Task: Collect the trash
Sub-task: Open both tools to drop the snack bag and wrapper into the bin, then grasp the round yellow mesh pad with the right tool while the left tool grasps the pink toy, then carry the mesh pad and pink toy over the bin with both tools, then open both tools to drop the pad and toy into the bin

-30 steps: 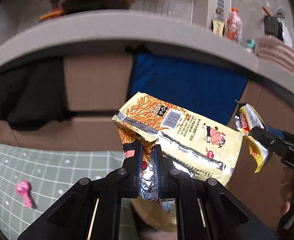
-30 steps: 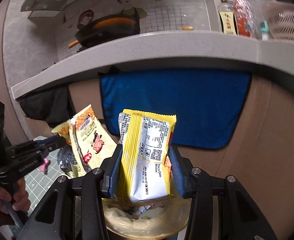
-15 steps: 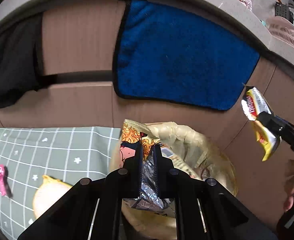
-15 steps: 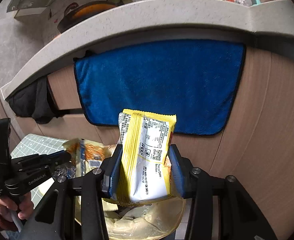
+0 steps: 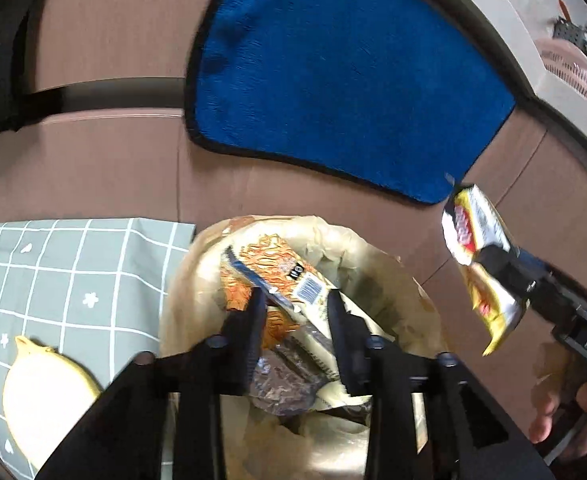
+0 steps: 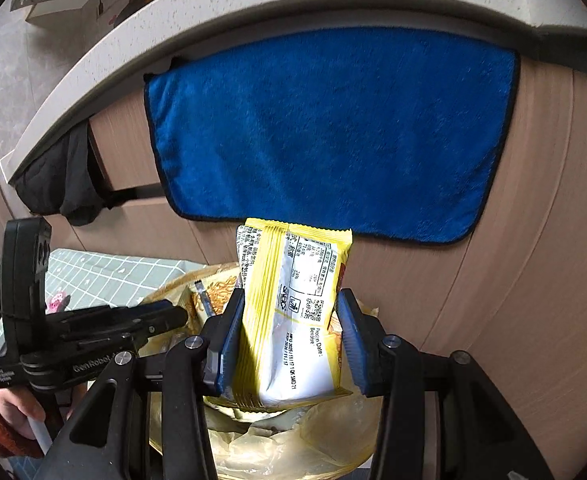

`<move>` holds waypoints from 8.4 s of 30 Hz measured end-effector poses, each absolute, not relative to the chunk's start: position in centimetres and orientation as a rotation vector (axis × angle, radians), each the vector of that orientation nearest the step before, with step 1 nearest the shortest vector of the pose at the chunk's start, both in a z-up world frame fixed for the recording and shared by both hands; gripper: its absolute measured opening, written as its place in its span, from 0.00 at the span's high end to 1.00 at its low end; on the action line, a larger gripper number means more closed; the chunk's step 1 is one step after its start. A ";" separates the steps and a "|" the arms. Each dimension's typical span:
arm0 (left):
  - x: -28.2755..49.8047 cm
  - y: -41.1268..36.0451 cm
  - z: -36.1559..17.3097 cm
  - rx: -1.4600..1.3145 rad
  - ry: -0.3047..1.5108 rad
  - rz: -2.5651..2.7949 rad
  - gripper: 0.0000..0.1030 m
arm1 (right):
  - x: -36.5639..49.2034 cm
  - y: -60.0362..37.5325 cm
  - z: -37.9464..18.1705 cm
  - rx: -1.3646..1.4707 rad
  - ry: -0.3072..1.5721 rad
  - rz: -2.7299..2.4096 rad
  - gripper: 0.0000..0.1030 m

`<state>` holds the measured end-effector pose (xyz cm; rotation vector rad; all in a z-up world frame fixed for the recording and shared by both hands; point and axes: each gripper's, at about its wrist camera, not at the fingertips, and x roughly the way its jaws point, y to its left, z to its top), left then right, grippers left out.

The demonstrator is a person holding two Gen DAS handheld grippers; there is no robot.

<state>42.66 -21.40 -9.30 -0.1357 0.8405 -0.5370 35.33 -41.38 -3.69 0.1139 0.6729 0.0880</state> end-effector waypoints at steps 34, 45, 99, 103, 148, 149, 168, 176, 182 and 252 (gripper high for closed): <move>36.2 6.3 -8.3 -0.239 0.802 -0.033 0.61 | 40.5 -35.5 -12.2 0.059 0.918 0.068 0.21; 36.5 13.4 -10.4 -0.348 0.819 0.085 0.58 | 37.8 -30.7 -6.6 0.017 0.750 0.161 0.21; 36.2 15.4 -11.8 -0.345 0.893 -0.039 0.78 | 40.2 -14.7 -13.9 0.047 0.982 0.512 0.87; 37.2 14.3 -11.6 -0.344 0.880 -0.080 0.64 | 38.7 -15.0 -11.3 0.026 0.908 0.528 0.89; 32.3 10.3 -9.7 -0.217 0.862 -0.087 0.86 | 33.4 -12.8 -8.2 -0.169 0.766 0.510 0.89; 31.8 10.7 -9.9 -0.223 0.867 -0.085 0.86 | 33.2 -12.4 -8.1 -0.160 0.770 0.520 0.89; 29.7 5.4 0.3 -0.110 0.579 -0.166 0.86 | 30.2 -14.9 1.3 -0.221 0.530 0.412 0.90; 30.4 -1.3 6.6 -0.058 0.392 -0.222 0.86 | 29.3 -20.2 6.6 -0.210 0.396 0.322 0.90; 31.4 -6.5 7.3 -0.056 0.370 -0.301 0.86 | 28.6 -25.5 8.4 -0.187 0.347 0.241 0.90; 21.5 -9.2 -0.3 0.006 0.578 -0.191 0.58 | 22.3 -33.9 -2.6 0.195 0.612 0.160 0.34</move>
